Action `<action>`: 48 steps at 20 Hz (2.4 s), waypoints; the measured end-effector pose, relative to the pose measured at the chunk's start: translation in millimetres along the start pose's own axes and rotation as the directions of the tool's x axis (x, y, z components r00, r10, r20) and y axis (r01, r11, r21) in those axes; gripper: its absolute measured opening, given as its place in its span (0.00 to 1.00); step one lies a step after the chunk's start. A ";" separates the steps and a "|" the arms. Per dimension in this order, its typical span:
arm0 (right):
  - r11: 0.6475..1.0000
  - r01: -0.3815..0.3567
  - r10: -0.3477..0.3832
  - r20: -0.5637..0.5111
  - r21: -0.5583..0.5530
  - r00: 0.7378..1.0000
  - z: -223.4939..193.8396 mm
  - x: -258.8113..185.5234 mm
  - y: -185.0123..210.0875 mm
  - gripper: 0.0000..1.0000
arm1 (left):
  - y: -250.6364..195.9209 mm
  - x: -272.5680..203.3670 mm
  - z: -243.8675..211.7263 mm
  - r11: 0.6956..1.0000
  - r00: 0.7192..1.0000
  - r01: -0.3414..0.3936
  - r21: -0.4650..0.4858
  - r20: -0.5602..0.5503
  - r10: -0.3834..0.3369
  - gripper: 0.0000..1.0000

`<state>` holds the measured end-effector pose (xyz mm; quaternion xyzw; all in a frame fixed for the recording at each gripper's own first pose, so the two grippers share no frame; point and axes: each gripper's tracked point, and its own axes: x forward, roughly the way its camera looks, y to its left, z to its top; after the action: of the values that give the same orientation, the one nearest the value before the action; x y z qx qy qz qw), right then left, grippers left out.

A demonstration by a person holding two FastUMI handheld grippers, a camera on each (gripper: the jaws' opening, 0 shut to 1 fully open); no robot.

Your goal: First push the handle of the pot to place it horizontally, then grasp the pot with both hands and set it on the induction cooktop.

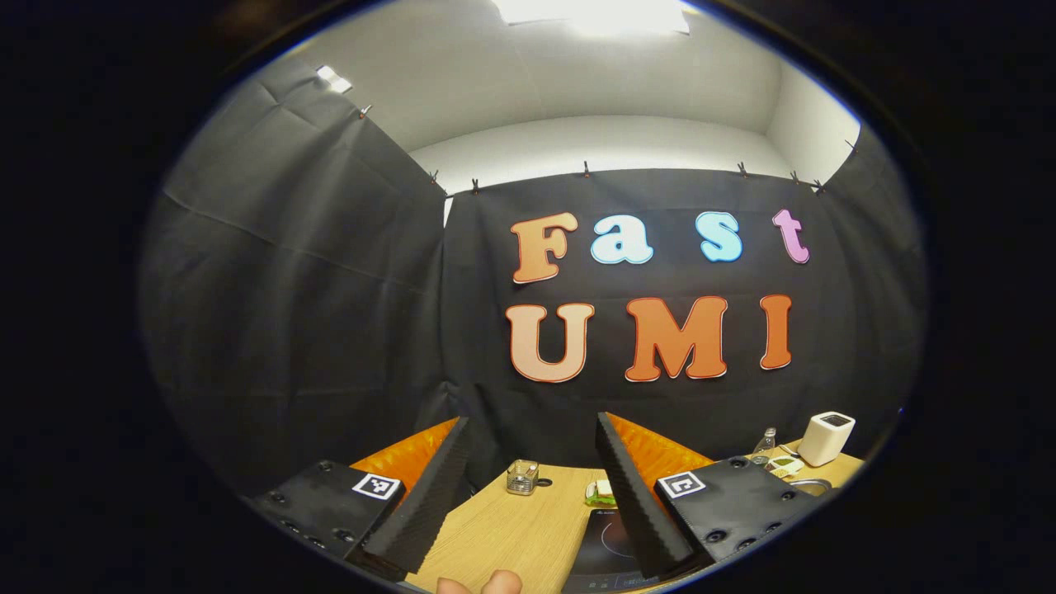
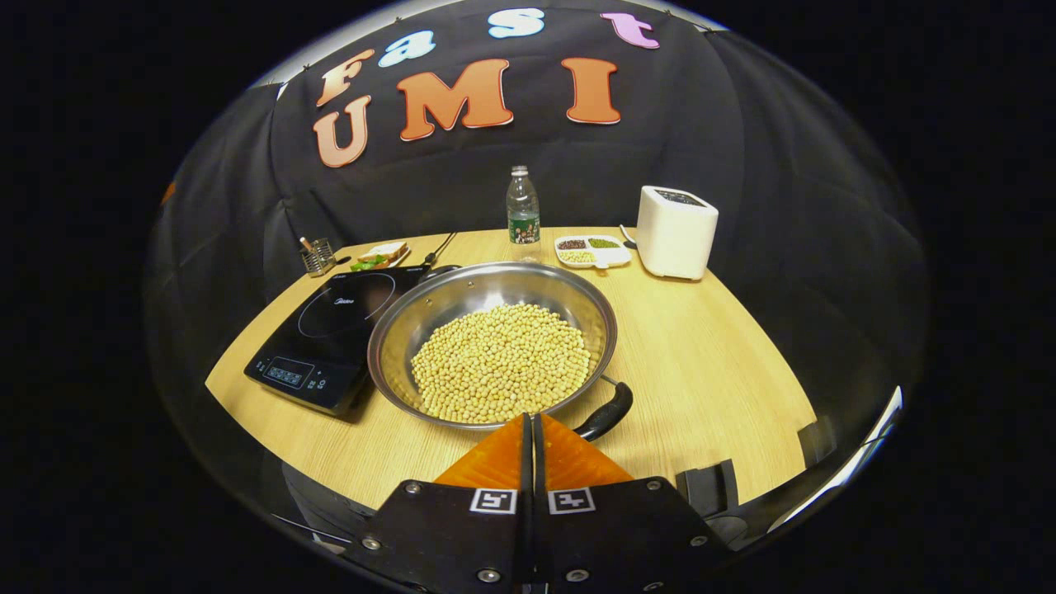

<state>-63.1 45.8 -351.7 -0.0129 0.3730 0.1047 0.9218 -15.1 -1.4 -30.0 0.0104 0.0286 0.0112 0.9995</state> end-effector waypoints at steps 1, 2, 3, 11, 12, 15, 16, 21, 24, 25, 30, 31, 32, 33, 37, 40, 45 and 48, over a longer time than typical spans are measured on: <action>1.000 -0.001 0.001 -0.010 0.001 1.000 -2.0 4.8 0.2 0.00 | 0.5 -0.5 -0.8 1.000 1.000 -0.003 0.000 -0.003 0.003 0.98; 1.000 0.000 0.000 -0.017 -0.001 1.000 -4.2 9.2 1.0 0.00 | 1.5 0.4 -1.7 1.000 1.000 -0.006 0.000 -0.006 0.006 0.97; 1.000 0.002 -0.002 -0.027 -0.004 1.000 -7.4 11.4 0.2 0.00 | 1.5 1.2 -2.9 1.000 1.000 -0.007 0.000 -0.008 0.007 0.97; 1.000 0.005 -0.003 -0.057 0.028 0.998 -12.2 22.1 -6.8 0.00 | -2.9 5.2 -6.8 1.000 1.000 -0.003 0.003 -0.012 0.003 0.99; 1.000 0.009 -0.008 -0.056 0.028 0.998 -11.3 22.2 -7.6 0.00 | -2.9 6.0 -7.5 1.000 1.000 -0.002 0.000 -0.014 0.002 0.99; 1.000 0.025 -0.024 -0.057 0.016 0.998 -9.9 24.4 -12.2 0.00 | -1.7 6.5 -11.1 1.000 1.000 -0.003 0.001 -0.020 0.003 0.99; 0.999 0.028 -0.027 -0.057 0.019 0.998 -8.3 25.1 -13.9 0.00 | -0.3 7.3 -11.8 1.000 1.000 -0.007 0.002 -0.020 0.007 0.99; 0.998 0.052 -0.050 -0.058 0.033 0.997 -4.4 30.3 -25.6 0.00 | 4.0 9.3 -13.1 1.000 1.000 -0.019 0.001 -0.020 0.020 0.98; 0.997 0.068 -0.065 -0.060 0.035 0.996 -2.0 31.3 -34.6 0.00 | 1.6 11.4 -17.3 1.000 0.999 -0.017 0.003 -0.027 0.017 0.99; 0.997 0.074 -0.072 -0.060 0.036 0.996 -2.4 30.9 -38.4 0.00 | 0.6 13.6 -17.4 1.000 0.999 -0.016 0.005 -0.029 0.017 0.98; 0.994 0.097 -0.095 -0.061 0.040 0.994 0.8 35.4 -49.7 0.00 | -5.8 17.7 -24.2 1.000 0.999 -0.008 0.009 -0.040 0.008 0.99; 0.994 0.101 -0.098 -0.061 0.042 0.993 1.6 36.2 -51.0 0.00 | -7.2 18.9 -24.4 1.000 0.999 -0.007 0.008 -0.042 0.007 0.99; 0.994 0.104 -0.101 -0.061 0.045 0.993 3.0 37.1 -52.5 0.00 | -7.9 19.8 -25.0 1.000 0.999 -0.007 0.007 -0.042 0.007 0.99; 0.993 0.107 -0.105 -0.061 0.047 0.993 2.9 37.6 -54.4 0.00 | -7.4 20.1 -25.5 1.000 0.999 -0.006 0.007 -0.044 0.007 0.99; 0.992 0.117 -0.114 -0.060 0.051 0.992 5.8 40.6 -60.7 0.00 | -10.0 22.1 -28.6 1.000 0.999 -0.003 0.010 -0.048 0.003 0.99; 0.991 0.123 -0.120 -0.060 0.055 0.991 8.8 43.8 -64.7 0.00 | -12.8 23.2 -32.7 1.000 0.998 -0.001 0.007 -0.055 0.001 0.99; 0.989 0.137 -0.134 -0.056 0.050 0.989 12.6 48.8 -72.1 0.00 | -14.1 27.0 -38.2 1.000 0.998 -0.004 0.000 -0.061 0.004 0.99; 0.989 0.137 -0.134 -0.054 0.054 0.990 15.2 53.0 -75.9 0.00 | -15.8 29.0 -41.7 1.000 0.998 0.000 0.002 -0.071 0.001 0.99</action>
<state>-0.3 -17.1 -381.4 -0.0142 0.3970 0.0308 0.9172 11.7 -15.7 -73.6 0.0109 0.0639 0.0118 0.9978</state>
